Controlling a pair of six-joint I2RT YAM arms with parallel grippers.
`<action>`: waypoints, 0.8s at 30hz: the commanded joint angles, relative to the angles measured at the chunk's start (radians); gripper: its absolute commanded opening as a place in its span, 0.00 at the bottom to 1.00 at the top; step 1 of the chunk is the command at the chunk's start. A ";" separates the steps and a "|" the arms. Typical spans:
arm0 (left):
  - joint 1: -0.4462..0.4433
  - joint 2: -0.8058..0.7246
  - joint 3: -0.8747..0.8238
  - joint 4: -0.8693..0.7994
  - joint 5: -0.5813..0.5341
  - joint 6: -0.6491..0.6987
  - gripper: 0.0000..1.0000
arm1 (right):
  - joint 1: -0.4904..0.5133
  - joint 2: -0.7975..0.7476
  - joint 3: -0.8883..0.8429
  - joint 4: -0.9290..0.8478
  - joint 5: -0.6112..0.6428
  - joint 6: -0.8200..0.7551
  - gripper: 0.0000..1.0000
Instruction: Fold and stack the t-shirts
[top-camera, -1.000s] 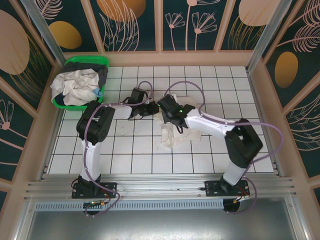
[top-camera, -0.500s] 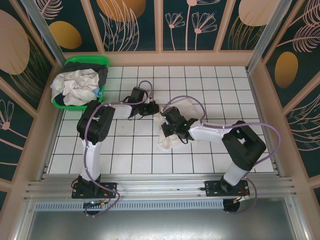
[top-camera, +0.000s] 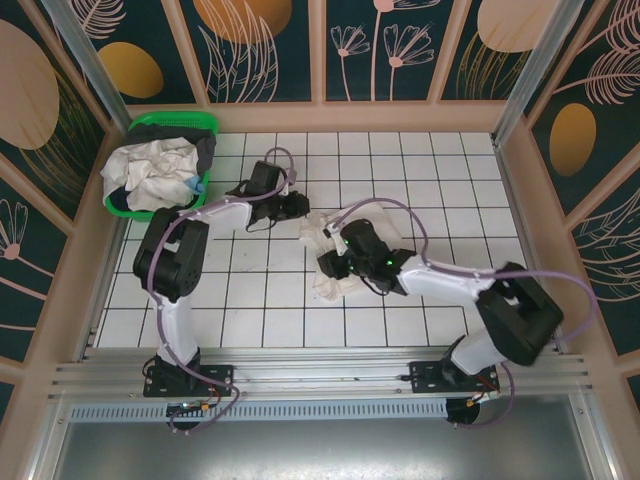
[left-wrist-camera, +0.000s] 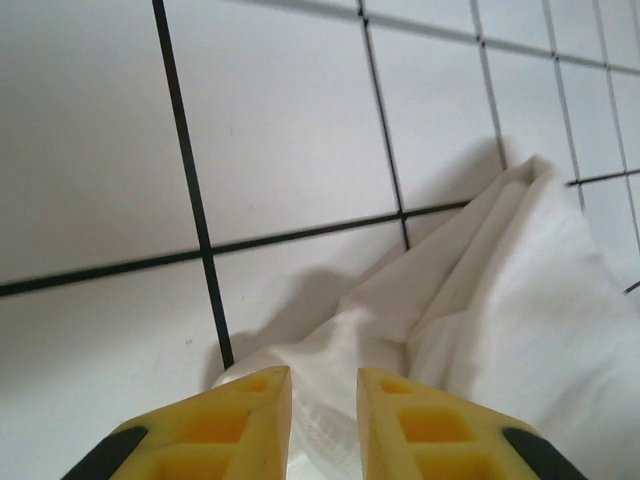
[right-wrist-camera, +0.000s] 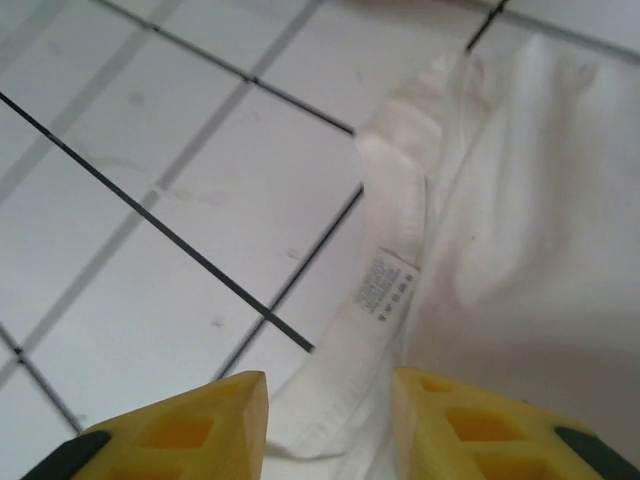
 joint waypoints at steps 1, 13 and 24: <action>-0.017 -0.054 0.062 -0.077 -0.087 0.057 0.23 | 0.007 -0.085 -0.080 0.074 0.017 0.056 0.39; -0.140 0.260 0.321 -0.122 -0.036 0.066 0.22 | 0.006 0.090 -0.243 0.244 0.077 0.253 0.35; -0.061 0.336 0.354 -0.135 -0.045 0.065 0.17 | 0.014 0.063 -0.215 0.055 0.096 0.282 0.35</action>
